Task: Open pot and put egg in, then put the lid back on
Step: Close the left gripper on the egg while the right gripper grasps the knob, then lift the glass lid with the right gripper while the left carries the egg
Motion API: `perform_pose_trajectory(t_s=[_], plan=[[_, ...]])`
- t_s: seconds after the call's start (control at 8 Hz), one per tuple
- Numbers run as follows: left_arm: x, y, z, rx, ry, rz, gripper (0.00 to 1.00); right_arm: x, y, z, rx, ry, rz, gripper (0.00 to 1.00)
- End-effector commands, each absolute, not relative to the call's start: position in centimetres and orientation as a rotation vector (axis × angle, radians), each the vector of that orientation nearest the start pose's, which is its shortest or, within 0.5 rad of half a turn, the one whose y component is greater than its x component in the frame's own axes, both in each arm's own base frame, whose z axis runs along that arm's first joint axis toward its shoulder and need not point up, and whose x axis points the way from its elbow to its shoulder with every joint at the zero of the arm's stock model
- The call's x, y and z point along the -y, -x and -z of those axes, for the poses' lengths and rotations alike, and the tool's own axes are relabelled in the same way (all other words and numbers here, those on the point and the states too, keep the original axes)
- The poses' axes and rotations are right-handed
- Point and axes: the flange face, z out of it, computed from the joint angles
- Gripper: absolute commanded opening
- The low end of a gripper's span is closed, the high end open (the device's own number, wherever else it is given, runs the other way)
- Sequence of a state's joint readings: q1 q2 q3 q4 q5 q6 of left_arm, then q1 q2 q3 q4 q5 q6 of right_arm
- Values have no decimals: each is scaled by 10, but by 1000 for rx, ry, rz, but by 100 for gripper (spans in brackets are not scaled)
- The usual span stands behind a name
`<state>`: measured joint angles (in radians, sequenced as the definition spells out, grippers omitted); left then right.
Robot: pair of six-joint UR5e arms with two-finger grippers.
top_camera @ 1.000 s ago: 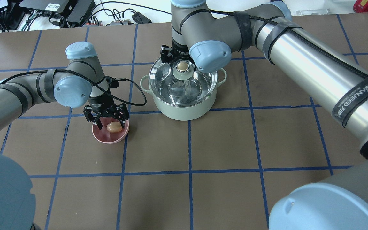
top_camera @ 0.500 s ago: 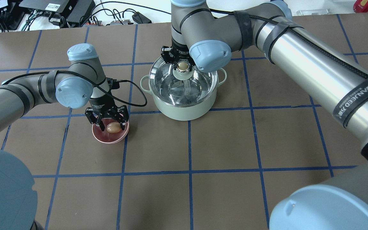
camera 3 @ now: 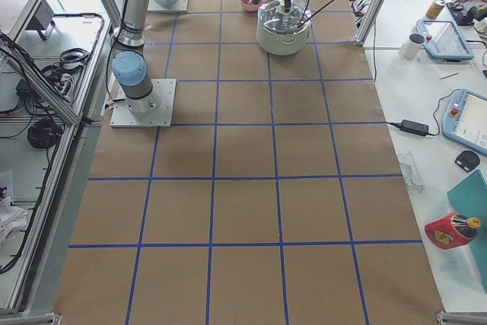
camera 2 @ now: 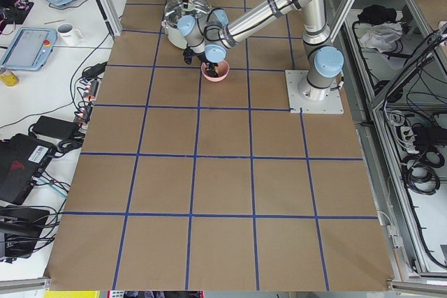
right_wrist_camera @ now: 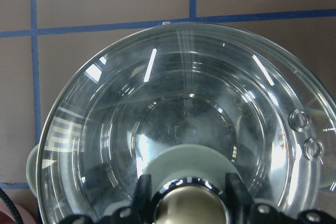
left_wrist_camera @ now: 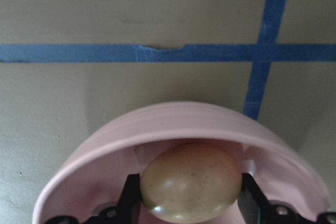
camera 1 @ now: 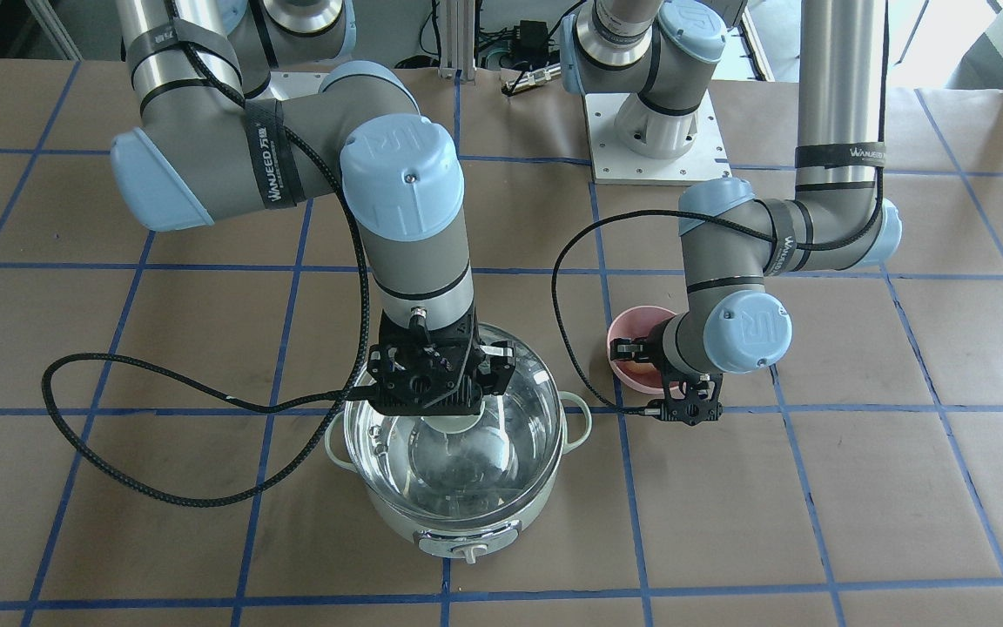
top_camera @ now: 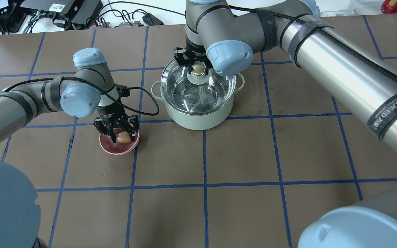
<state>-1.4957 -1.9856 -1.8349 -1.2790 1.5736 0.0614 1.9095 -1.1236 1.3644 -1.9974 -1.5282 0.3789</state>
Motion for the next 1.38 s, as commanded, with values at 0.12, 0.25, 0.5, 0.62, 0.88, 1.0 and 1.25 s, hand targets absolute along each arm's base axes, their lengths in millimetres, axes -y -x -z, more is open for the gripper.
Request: perform_pose_trajectory(t_s=[0.12, 0.25, 0.5, 0.62, 0.88, 1.0, 1.25], plan=[[539, 93, -242, -3119, 20, -465, 43, 573, -303, -452, -3041, 96, 316, 0], [540, 96, -275, -3128, 33, -396, 43, 565, -275, -470, -3054, 92, 292, 0], [555, 114, -344, -3183, -3, -176, 42, 552, -208, -491, -3092, 124, 198, 0], [556, 137, -359, -3203, 50, -117, 40, 548, -176, -500, -3109, 100, 152, 0], [555, 203, -375, -3212, 97, 29, 36, 535, -114, -514, -3175, 96, 53, 0], [561, 229, -361, -3245, 142, 64, 36, 531, -96, -517, -3188, 80, 25, 0], [568, 294, -331, -3286, 186, 175, 32, 529, -84, -518, -3212, 64, 1, 0]])
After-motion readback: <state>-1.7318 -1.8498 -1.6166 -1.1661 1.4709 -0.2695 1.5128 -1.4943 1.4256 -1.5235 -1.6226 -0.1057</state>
